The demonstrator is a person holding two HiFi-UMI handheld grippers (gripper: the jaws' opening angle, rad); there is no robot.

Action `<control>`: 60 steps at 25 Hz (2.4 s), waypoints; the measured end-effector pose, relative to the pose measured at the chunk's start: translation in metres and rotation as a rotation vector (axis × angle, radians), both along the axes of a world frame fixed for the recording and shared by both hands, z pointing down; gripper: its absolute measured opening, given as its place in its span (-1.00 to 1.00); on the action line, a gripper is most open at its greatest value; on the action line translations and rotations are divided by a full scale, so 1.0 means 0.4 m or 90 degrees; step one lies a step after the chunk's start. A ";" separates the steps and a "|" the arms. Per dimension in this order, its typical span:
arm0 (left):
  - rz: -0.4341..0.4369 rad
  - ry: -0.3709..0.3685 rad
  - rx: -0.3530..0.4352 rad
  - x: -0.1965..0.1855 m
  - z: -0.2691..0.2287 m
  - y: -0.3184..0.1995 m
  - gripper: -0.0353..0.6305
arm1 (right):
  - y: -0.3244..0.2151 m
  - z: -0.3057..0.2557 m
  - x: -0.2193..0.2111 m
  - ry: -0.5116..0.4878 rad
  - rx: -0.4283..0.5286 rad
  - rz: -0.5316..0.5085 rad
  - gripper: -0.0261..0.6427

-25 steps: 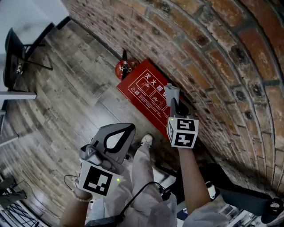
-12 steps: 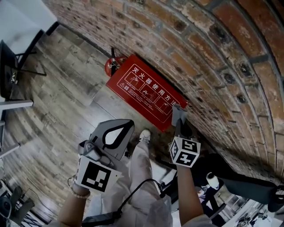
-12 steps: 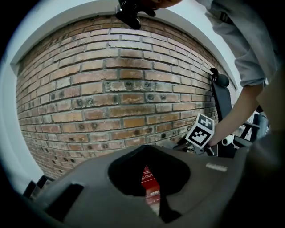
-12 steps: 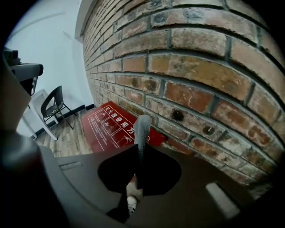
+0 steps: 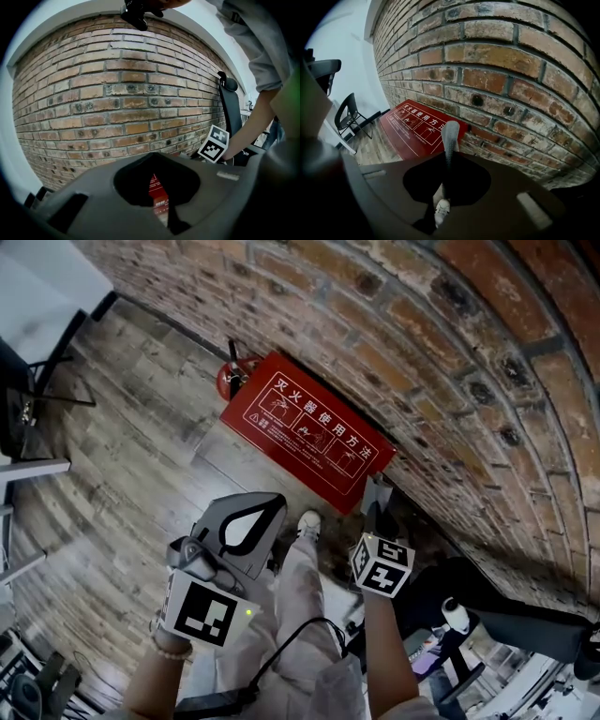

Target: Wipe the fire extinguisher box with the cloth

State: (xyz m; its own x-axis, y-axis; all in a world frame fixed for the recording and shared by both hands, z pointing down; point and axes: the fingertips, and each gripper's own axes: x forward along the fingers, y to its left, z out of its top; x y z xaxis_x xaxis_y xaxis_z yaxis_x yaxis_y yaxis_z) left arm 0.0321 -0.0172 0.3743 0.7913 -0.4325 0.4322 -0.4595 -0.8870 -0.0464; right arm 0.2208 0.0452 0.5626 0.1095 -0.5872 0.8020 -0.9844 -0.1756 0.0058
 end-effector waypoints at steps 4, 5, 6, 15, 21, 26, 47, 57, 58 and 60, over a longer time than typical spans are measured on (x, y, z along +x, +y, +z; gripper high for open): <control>0.001 -0.003 -0.001 -0.009 0.004 0.004 -0.90 | -0.004 0.014 -0.031 -0.022 0.000 0.014 -0.87; 0.000 -0.003 -0.001 -0.011 0.005 0.003 -0.90 | -0.004 0.017 -0.039 -0.025 -0.001 0.014 -0.87; 0.000 -0.003 -0.001 -0.013 0.006 0.003 -0.90 | -0.004 0.021 -0.048 -0.029 -0.002 0.012 -0.87; -0.014 0.001 -0.005 -0.037 0.011 0.007 -0.90 | -0.001 0.048 -0.104 -0.059 -0.014 0.004 -0.87; -0.024 0.001 -0.008 -0.057 0.018 0.015 -0.90 | -0.014 0.065 -0.131 -0.069 -0.019 -0.006 -0.87; -0.033 0.002 -0.008 -0.069 0.018 0.017 -0.90 | -0.027 0.076 -0.159 -0.076 -0.025 -0.014 -0.87; -0.066 0.004 -0.011 -0.121 0.032 0.020 -0.90 | -0.075 0.106 -0.234 -0.081 -0.036 -0.067 -0.87; -0.081 0.007 -0.015 -0.147 0.040 0.011 -0.90 | -0.112 0.113 -0.274 -0.084 -0.035 -0.080 -0.87; -0.082 0.007 -0.015 -0.150 0.040 0.009 -0.90 | -0.116 0.114 -0.278 -0.085 -0.035 -0.082 -0.87; -0.085 0.007 -0.016 -0.156 0.042 0.005 -0.90 | -0.125 0.115 -0.286 -0.085 -0.034 -0.085 -0.87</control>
State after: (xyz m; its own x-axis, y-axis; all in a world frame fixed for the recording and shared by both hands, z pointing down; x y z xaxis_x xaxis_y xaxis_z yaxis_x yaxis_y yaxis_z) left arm -0.0302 -0.0152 0.3911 0.7322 -0.5241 0.4350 -0.5743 -0.8184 -0.0193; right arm 0.1063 -0.0048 0.6085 -0.0763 -0.5462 0.8342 -0.9915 -0.0469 -0.1213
